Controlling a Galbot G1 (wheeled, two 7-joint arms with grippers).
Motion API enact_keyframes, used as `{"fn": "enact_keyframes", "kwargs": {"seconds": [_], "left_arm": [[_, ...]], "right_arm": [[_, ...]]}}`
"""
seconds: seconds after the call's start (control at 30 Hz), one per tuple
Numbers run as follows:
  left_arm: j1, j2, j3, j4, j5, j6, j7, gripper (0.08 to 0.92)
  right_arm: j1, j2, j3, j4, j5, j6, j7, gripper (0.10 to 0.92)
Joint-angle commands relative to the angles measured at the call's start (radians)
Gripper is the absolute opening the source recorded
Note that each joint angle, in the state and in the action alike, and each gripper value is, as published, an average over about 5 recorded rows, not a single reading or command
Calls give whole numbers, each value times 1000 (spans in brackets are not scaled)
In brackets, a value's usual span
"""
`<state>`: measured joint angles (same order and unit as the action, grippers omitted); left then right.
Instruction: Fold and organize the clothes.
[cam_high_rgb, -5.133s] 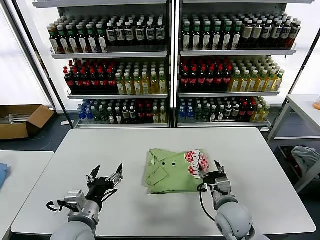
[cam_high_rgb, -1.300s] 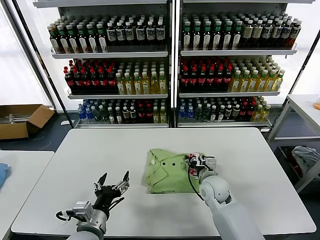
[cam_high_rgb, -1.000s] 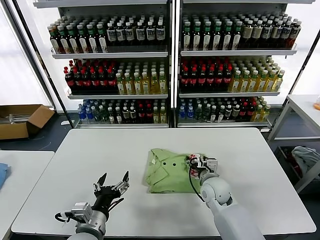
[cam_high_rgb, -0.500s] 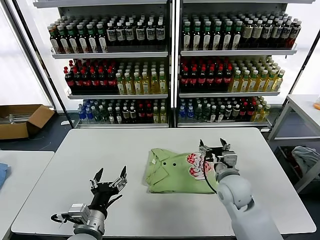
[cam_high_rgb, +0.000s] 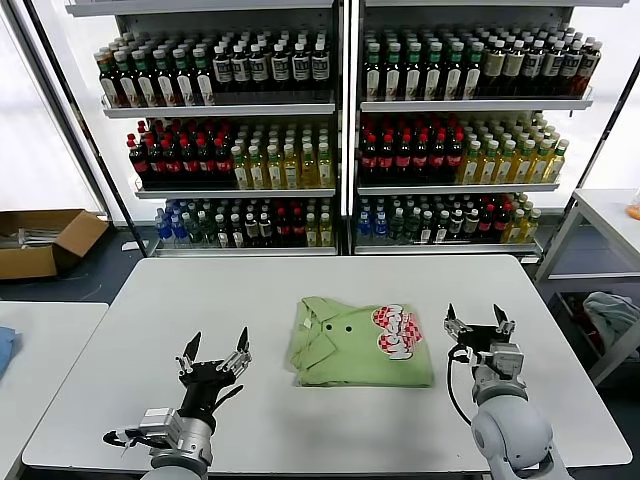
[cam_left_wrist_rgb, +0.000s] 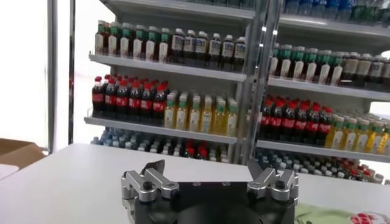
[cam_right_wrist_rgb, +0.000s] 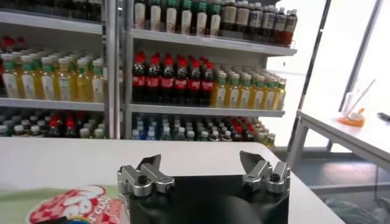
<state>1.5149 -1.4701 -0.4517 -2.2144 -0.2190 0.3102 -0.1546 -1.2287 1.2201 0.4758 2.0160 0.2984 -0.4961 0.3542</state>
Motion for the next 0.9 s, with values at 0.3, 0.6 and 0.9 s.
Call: {"fn": "enact_keyframes", "kwargs": {"seconds": [0.3, 0.6, 0.9], "left_arm": [[2, 5, -9, 17, 58, -36, 7, 823], [9, -2, -21, 6, 59, -43, -9, 823], [31, -2, -19, -15, 57, -66, 3, 823]], "right_arm": [[-106, 10, 58, 60, -39, 17, 0, 823], [-127, 8, 57, 80, -42, 17, -2, 823], [-143, 8, 53, 88, -46, 26, -6, 823]]}}
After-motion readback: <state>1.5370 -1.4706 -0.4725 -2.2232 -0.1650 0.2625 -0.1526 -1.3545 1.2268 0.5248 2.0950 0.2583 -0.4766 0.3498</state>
